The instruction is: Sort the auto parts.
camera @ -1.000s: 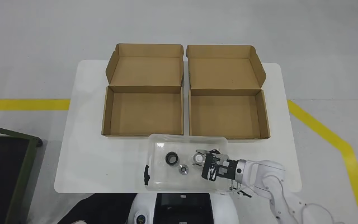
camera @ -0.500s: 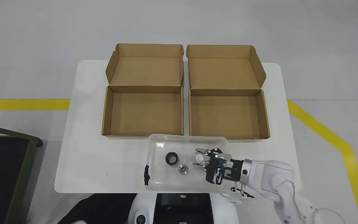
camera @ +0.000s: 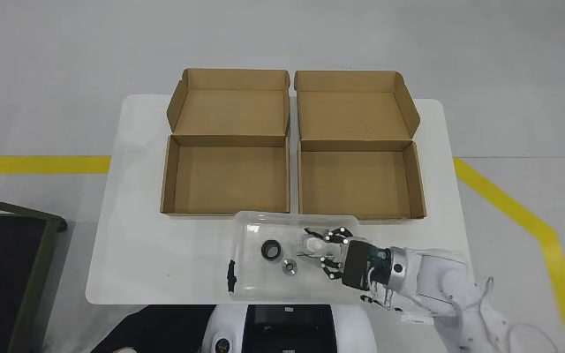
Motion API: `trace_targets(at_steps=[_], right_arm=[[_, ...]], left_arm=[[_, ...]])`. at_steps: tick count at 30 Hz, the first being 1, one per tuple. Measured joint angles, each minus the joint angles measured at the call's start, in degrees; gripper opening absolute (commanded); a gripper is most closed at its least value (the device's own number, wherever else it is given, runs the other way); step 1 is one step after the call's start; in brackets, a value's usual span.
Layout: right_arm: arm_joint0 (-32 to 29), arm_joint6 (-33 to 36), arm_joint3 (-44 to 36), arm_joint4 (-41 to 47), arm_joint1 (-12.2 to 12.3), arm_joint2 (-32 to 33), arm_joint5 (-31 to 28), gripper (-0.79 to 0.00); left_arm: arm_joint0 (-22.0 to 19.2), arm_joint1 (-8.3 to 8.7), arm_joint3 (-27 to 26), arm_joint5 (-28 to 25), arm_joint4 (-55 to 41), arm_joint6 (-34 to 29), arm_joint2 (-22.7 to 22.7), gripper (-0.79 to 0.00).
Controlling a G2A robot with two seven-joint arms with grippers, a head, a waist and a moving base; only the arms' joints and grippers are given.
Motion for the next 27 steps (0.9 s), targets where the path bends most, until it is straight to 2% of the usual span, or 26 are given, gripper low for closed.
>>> trace_targets(at_steps=[27], right_arm=[[7.6, -17.0, -1.3, 23.7, -1.1, 0.9, 2.1, -0.785]], left_arm=[[0.0, 0.0, 0.0, 0.0, 0.0, 0.0, 0.0, 0.0]])
